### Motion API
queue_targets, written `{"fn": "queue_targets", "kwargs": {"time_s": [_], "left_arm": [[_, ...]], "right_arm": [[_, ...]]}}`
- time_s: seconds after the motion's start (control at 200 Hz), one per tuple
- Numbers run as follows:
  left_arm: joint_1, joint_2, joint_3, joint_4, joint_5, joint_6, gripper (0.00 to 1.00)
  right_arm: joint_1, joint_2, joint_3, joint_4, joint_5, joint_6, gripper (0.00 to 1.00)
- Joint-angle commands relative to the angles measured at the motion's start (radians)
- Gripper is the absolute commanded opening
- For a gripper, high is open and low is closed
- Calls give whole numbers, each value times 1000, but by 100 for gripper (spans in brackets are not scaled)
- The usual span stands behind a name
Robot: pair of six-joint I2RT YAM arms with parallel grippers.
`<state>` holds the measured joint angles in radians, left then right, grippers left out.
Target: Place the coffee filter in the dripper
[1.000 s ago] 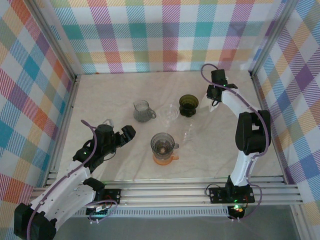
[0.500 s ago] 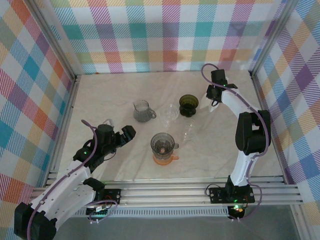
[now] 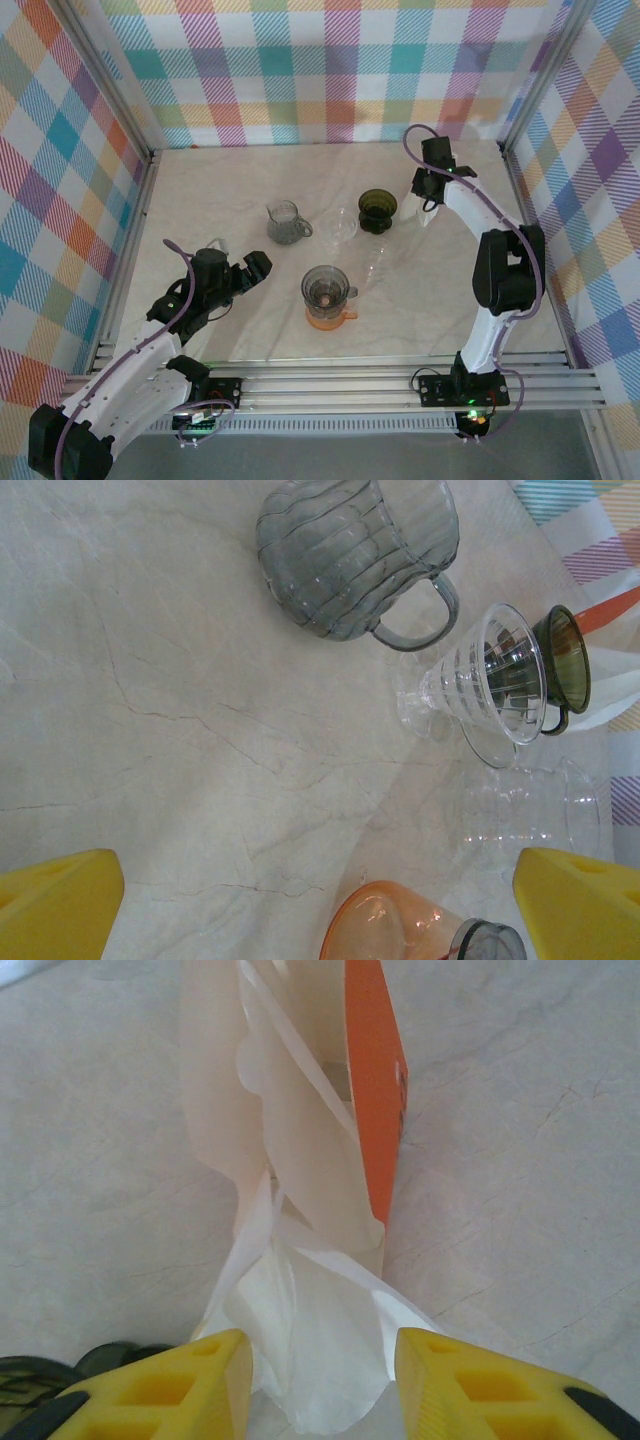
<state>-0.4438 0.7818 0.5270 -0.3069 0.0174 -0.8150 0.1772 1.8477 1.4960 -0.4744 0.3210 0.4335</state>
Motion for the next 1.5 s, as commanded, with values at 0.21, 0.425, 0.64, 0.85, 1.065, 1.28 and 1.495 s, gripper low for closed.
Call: {"fn": "queue_targets", "kwargs": {"time_s": [0.21,0.425,0.64,0.85,1.065,1.28,1.495], "left_arm": [[-4,-1,10,11,6,4,100],[-4,-4,8,8,4,2,100],[-4,-7,10,6,4,1,100],[-4,-9,10,-1,-1,3,100],[-4,-3,16,0,1,1,100],[-3,13,19,6,0,1,100],[-4,47,22,20,3,-1,100]], "right_arm": [[6,-83,-34,-15,2,-42,44],[1,-118,-61,-6,8,-145,47],[-1,-130,-88,-1,-51,-263,48],[-11,-136,-143,21,-35,-340,46],[-30,-97,-170,47,-29,-355,46],[-41,-44,-160,94,-43,-387,43],[-44,15,-123,116,-51,-407,43]]}}
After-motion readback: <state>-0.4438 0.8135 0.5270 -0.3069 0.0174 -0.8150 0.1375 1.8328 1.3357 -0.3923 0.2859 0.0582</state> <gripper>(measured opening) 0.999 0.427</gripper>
